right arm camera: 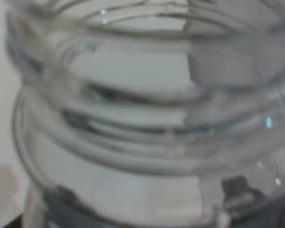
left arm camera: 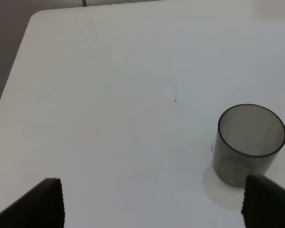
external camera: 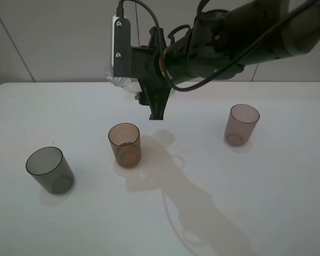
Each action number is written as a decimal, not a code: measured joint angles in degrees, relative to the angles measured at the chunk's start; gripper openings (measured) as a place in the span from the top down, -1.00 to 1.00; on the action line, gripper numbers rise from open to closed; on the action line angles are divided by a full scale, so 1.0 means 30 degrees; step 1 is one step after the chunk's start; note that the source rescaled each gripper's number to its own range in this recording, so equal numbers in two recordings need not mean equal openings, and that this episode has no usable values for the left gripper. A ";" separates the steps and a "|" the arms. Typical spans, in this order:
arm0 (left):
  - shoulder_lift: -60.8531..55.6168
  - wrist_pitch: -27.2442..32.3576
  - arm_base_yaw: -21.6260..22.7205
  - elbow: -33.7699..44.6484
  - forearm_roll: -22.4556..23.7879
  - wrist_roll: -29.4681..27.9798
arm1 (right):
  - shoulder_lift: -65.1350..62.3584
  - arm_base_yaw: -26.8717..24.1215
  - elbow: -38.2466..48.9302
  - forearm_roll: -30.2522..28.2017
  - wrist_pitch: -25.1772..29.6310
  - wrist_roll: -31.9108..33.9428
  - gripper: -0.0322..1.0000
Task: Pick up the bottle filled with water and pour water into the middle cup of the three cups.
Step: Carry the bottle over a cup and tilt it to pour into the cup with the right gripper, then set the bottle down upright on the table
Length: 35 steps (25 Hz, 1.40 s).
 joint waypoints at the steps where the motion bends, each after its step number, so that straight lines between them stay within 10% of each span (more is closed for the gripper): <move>1: 0.0000 0.0000 0.0000 0.0000 0.0000 0.0000 | 0.0000 -0.0424 0.0063 0.1375 -0.0443 0.0044 0.87; 16: 0.0000 0.0000 0.0000 0.0000 0.0000 0.0000 | 0.0923 -0.2870 0.5596 1.3808 -1.3362 0.0103 0.87; 35: 0.0000 0.0000 0.0000 0.0000 0.0000 0.0000 | 0.3963 -0.2886 0.5722 1.5275 -1.4039 0.0440 0.87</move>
